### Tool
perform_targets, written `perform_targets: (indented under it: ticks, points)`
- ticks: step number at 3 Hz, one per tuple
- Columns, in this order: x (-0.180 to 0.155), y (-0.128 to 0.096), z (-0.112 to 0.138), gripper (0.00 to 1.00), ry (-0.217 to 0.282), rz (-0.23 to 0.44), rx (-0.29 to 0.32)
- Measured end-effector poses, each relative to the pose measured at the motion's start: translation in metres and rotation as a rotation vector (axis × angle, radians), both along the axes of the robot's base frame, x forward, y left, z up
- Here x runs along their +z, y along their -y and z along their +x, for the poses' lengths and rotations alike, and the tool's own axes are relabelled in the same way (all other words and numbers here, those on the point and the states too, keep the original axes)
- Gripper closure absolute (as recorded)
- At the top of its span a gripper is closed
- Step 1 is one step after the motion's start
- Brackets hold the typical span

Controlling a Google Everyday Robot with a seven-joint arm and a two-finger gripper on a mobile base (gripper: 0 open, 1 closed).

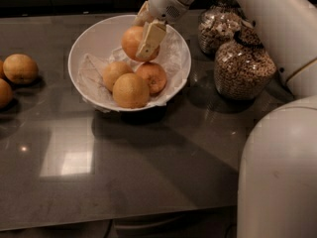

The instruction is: Pick orange from white bowl

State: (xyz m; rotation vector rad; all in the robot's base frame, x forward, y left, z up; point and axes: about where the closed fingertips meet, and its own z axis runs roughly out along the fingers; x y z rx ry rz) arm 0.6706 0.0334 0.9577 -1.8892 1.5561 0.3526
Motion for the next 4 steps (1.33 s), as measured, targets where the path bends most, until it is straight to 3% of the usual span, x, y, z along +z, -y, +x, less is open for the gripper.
perform_targets:
  ticks: [1,3,4]
  points:
    - [0.014,0.001,-0.006,1.00,0.028,0.006,-0.005]
    - [0.062,0.013,-0.033,1.00,0.130,0.021,-0.029]
    - [0.063,0.013,-0.033,1.00,0.131,0.021,-0.029]
